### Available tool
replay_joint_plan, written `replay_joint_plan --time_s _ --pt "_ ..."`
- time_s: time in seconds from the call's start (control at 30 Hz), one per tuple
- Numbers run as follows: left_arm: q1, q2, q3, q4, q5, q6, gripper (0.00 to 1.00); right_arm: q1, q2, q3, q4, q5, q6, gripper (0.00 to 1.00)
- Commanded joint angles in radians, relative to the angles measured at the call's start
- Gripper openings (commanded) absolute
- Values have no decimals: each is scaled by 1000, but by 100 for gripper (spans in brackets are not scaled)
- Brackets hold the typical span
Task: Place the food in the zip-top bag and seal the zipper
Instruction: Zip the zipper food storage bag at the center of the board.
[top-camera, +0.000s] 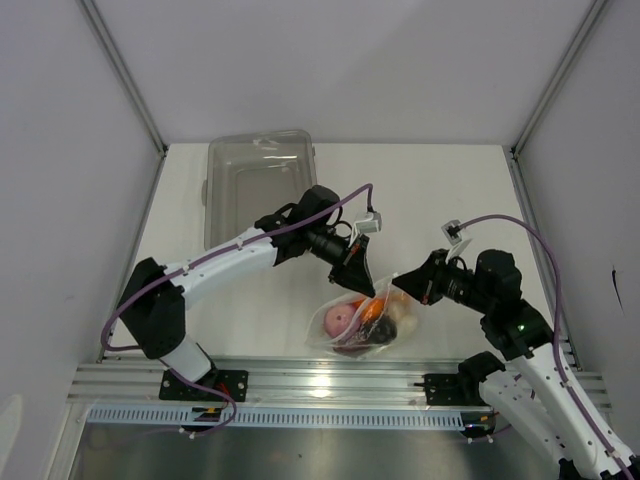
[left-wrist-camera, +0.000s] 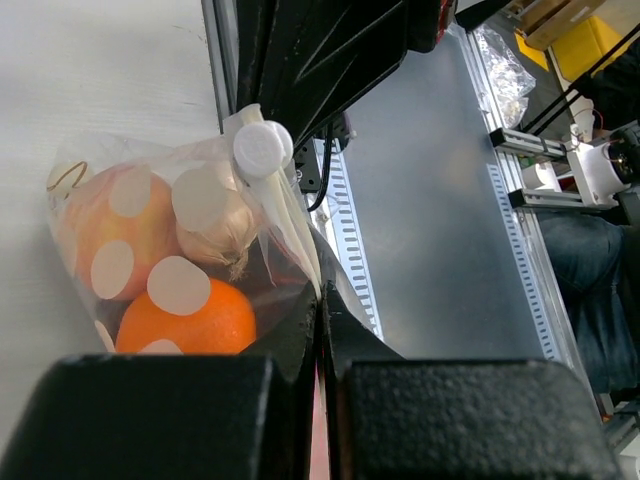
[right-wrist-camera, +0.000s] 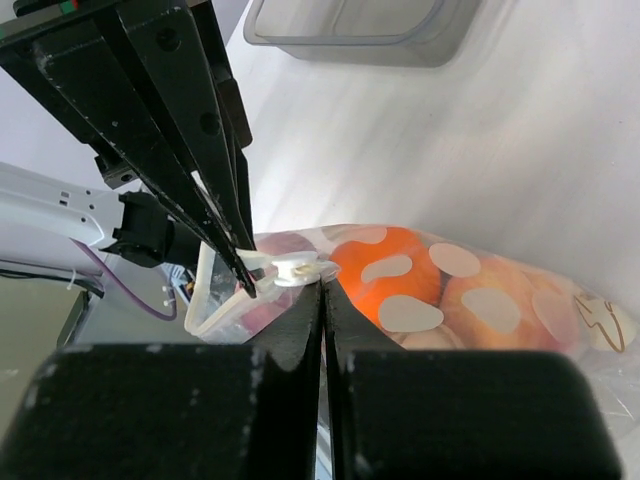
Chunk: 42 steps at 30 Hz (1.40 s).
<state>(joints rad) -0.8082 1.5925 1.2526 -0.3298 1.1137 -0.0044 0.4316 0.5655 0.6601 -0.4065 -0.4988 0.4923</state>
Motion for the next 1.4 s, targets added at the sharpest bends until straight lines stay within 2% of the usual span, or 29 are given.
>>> replay_joint_plan --time_s 0.0,0.03,0.1,0.13,0.2,0.23,0.3,0.5,0.6,0.67,0.8,1.03,1.17,1.37 --pt "6 -5 54 3 17 -11 7 -4 7 -14 109 -49 -12 0" --pt "4 -12 51 8 -12 -17 42 -4 5 -19 121 -53 -5 0" --pt "-2 -63 9 70 -99 -26 55 -4 2 -30 139 -60 9 0" --pt "-5 -84 -5 98 -130 -40 65 -4 4 -30 143 -66 23 0" --pt "-12 -135 -48 153 -218 -43 73 -4 13 -25 150 -81 40 0" --pt "-22 -149 -61 166 -251 -45 83 -4 14 -25 152 -90 61 0" --pt "-34 -178 -65 190 -328 -40 88 -2 8 -28 164 -96 84 0" --pt "-80 -209 -36 251 -547 -60 90 -4 2 -51 169 -122 149 0" --pt "-95 -204 -25 281 -606 -71 88 -4 -1 -53 155 -113 155 0" --pt "-106 -186 -6 269 -608 -65 82 -4 -3 -51 156 -113 161 0" --pt "-121 -186 -13 268 -632 -55 62 -4 -4 -34 147 -104 169 0" --pt "-151 -213 -65 273 -673 -49 63 -4 -1 -17 133 -93 166 0" --pt "-174 -245 -90 282 -741 -46 70 -4 2 -20 135 -90 166 0" --pt "-204 -259 -128 287 -801 -29 72 -4 7 -13 138 -92 169 0"
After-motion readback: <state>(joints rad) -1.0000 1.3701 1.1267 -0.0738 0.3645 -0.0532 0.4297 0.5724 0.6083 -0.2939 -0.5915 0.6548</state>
